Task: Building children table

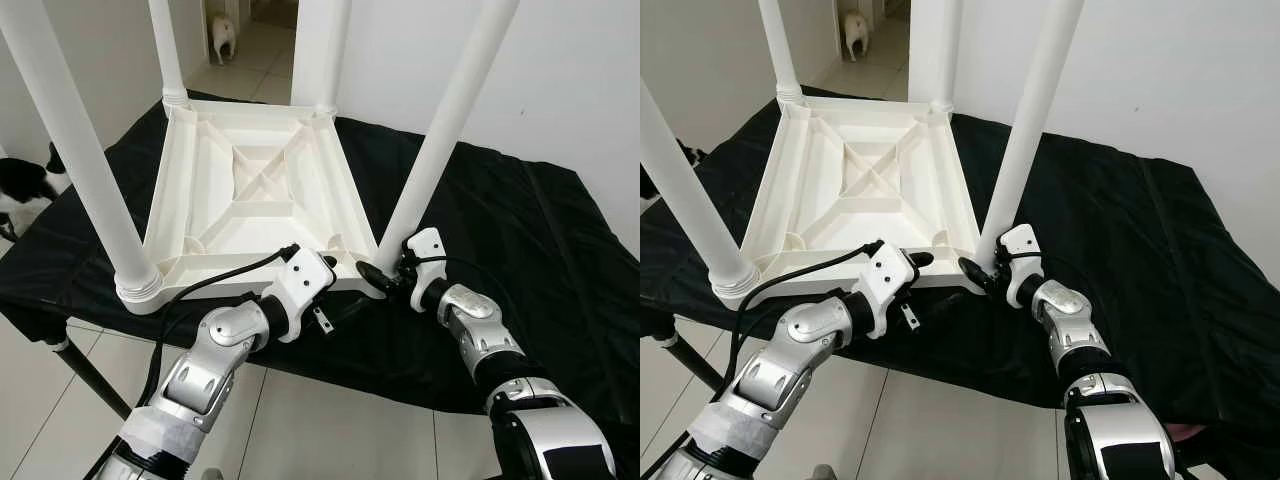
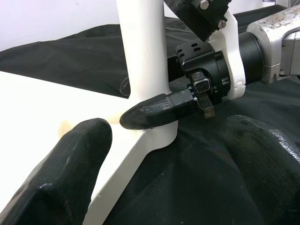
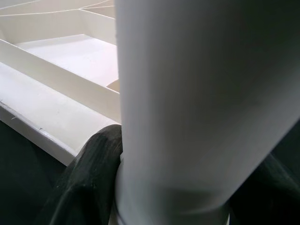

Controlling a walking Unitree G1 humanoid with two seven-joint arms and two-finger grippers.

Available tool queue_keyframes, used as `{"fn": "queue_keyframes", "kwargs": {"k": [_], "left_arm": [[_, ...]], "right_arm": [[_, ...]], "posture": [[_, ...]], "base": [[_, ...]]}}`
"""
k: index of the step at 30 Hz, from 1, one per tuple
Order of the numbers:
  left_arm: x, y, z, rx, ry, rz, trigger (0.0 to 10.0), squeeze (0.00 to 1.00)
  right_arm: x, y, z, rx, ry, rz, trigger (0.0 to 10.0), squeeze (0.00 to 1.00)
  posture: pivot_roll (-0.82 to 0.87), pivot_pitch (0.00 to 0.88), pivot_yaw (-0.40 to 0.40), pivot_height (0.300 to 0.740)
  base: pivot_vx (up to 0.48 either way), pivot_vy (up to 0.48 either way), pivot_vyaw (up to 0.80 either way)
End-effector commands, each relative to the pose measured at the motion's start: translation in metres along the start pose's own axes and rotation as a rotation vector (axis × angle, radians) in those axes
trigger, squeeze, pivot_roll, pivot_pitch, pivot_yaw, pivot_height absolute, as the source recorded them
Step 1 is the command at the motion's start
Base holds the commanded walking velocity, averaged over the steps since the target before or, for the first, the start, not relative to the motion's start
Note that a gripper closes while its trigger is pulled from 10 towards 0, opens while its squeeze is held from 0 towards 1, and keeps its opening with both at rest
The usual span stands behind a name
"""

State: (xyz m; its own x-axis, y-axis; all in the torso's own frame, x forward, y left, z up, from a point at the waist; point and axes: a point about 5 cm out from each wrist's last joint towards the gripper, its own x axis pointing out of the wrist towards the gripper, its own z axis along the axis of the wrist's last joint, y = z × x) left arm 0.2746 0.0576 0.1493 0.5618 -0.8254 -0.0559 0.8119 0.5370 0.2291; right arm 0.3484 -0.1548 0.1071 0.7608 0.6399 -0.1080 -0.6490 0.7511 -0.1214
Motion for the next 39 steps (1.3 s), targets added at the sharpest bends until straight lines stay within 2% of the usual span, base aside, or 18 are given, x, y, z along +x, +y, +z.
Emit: {"fn": "queue_keyframes", "kwargs": {"k": [1,4,5,9,12,15,17,18,20,22,24,25,26,27,30,32,38,39], "left_arm": [[0.000,0.001,0.001,0.014,0.000,0.024,10.0,0.00],[0.000,0.000,0.002,0.011,-0.002,0.025,10.0,0.00],[0.000,0.000,0.002,0.009,-0.003,0.025,10.0,0.00],[0.001,0.000,0.001,0.007,-0.003,0.026,10.0,0.00],[0.001,-0.001,0.001,0.005,-0.005,0.025,10.0,0.00],[0.001,-0.001,0.001,0.004,-0.006,0.025,10.0,0.00],[0.002,-0.002,0.001,0.003,-0.007,0.023,10.0,0.00],[0.002,-0.002,0.001,0.003,-0.007,0.023,10.0,0.00],[0.002,-0.002,0.001,0.002,-0.007,0.020,10.0,0.00],[0.002,-0.002,0.001,0.002,-0.007,0.020,10.0,0.00],[0.003,-0.003,0.001,0.001,-0.008,0.018,10.0,0.00],[0.003,-0.003,0.001,0.001,-0.008,0.018,10.0,0.00],[0.003,-0.003,0.001,0.001,-0.009,0.018,10.0,0.00],[0.003,-0.003,0.001,0.001,-0.009,0.018,10.0,0.00],[0.004,-0.003,0.001,0.001,-0.009,0.020,10.0,0.00],[0.004,-0.004,0.001,-0.003,-0.011,0.023,10.0,0.00],[0.003,-0.004,0.001,-0.006,-0.011,0.029,10.0,0.00],[0.004,-0.004,0.001,-0.005,-0.011,0.030,10.0,0.00]], "right_arm": [[0.000,0.008,-0.012,0.025,0.056,0.051,0.0,0.00],[-0.002,0.005,-0.014,0.025,0.054,0.020,0.0,0.00],[-0.002,0.003,-0.015,0.034,0.059,-0.024,10.0,0.00],[-0.002,0.002,-0.016,0.046,0.058,-0.083,10.0,0.00],[0.000,0.003,-0.017,0.048,0.053,-0.209,10.0,0.00],[0.001,0.005,-0.017,0.050,0.042,-0.256,10.0,0.00],[0.003,0.008,-0.017,0.070,0.030,-0.366,10.0,0.00],[0.003,0.008,-0.017,0.070,0.030,-0.366,10.0,0.00],[0.005,0.013,-0.018,0.115,0.020,-0.472,10.0,0.00],[0.005,0.013,-0.018,0.115,0.020,-0.472,10.0,0.00],[0.007,0.020,-0.019,0.160,0.012,-0.608,10.0,0.00],[0.007,0.020,-0.019,0.160,0.012,-0.608,10.0,0.00],[0.007,0.022,-0.019,0.187,0.022,-0.694,10.0,0.00],[0.007,0.022,-0.019,0.187,0.022,-0.694,10.0,0.00],[0.007,0.025,-0.020,0.230,0.036,-0.801,10.0,0.00],[0.013,0.031,-0.014,0.249,0.009,-0.792,10.0,0.00],[0.011,0.029,-0.003,0.262,-0.070,-0.768,10.0,0.00],[0.010,0.029,-0.001,0.254,-0.087,-0.747,10.0,1.00]], "posture": [[0.02,0.000,-0.078,0.740],[0.01,0.000,-0.083,0.740],[0.01,0.000,-0.084,0.740],[0.01,0.000,-0.084,0.740],[0.01,0.000,-0.088,0.740],[0.00,0.000,-0.090,0.740],[0.00,0.000,-0.090,0.740],[0.00,0.000,-0.090,0.740],[-0.01,0.000,-0.090,0.740],[-0.01,0.000,-0.090,0.740],[-0.01,0.000,-0.093,0.740],[-0.01,0.000,-0.093,0.740],[-0.01,0.000,-0.093,0.740],[-0.01,0.000,-0.093,0.740],[0.00,0.000,-0.106,0.740],[0.00,0.000,-0.107,0.740],[0.01,0.000,-0.108,0.740],[0.01,0.000,-0.110,0.740]], "base": [[0.000,0.000,0.00],[0.000,0.000,0.00],[0.000,0.000,0.00],[0.000,0.000,0.00],[0.000,0.000,0.00],[0.000,0.000,0.00],[0.000,0.000,0.00],[0.000,0.000,0.00],[0.000,0.000,0.00],[0.000,0.000,0.00],[0.000,0.000,0.00],[0.000,0.000,0.00],[0.000,0.000,0.00],[0.000,0.000,0.00],[0.000,0.000,0.00],[0.000,0.000,0.00],[0.000,0.000,0.00],[0.000,0.000,0.00]]}}
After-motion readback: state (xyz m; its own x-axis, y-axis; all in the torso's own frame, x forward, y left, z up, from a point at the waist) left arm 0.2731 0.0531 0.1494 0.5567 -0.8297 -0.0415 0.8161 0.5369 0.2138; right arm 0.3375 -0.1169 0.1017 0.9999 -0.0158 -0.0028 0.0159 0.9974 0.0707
